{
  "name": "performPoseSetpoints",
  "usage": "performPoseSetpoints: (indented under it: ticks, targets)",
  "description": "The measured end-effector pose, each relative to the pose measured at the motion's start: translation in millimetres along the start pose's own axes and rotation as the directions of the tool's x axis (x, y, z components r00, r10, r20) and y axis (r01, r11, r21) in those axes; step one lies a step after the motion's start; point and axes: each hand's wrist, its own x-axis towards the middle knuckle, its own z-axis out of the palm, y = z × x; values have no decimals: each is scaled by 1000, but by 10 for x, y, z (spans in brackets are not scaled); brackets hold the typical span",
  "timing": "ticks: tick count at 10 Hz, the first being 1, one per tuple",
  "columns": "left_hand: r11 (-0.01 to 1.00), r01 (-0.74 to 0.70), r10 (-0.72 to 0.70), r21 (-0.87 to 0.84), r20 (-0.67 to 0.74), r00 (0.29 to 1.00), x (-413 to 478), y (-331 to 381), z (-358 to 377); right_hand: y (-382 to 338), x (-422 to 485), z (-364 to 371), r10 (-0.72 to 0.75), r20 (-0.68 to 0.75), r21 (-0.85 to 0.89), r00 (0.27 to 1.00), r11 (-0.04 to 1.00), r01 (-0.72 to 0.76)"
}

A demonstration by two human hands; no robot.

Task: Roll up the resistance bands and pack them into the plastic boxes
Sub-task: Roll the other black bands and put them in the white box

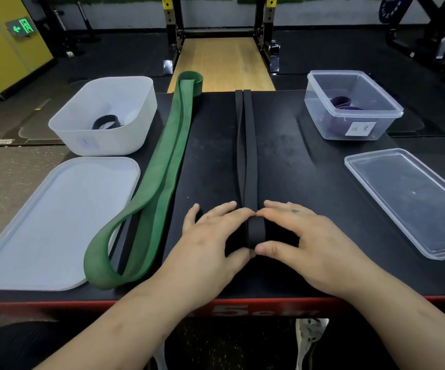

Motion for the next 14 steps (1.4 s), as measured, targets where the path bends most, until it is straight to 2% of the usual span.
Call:
performPoseSetpoints:
  ticks: [2, 3, 4, 7, 10, 12, 14]
  targets:
    - [999, -34, 36, -40, 35, 999, -127, 6, -59, -4, -135, -29, -30, 36, -25, 999, 999, 31]
    - [998, -51, 52, -31, 33, 998, -225, 9, -37, 23, -200, -15, -132, 43, -14, 990, 991, 133]
    - [999, -37, 38, -35, 23, 999, -263, 2, 2, 34, -183, 16, -167, 57, -16, 984, 986, 168]
    - [1000, 9, -7, -27, 63, 998, -219, 31, -58, 53, -112, 17, -144, 68, -57, 987, 987, 148]
    - [996, 50, -45, -78, 68, 997, -188, 54, -84, 27, -94, 32, -79, 65, 8, 995, 997, 78]
    - [995, 22, -15, -101, 67, 998, -153, 4, -85, -21, -120, 27, -37, 50, 13, 998, 999, 37]
    - [991, 37, -23, -126, 110, 994, -108, -3, -119, -53, -120, -17, -24, 105, 71, 994, 997, 16]
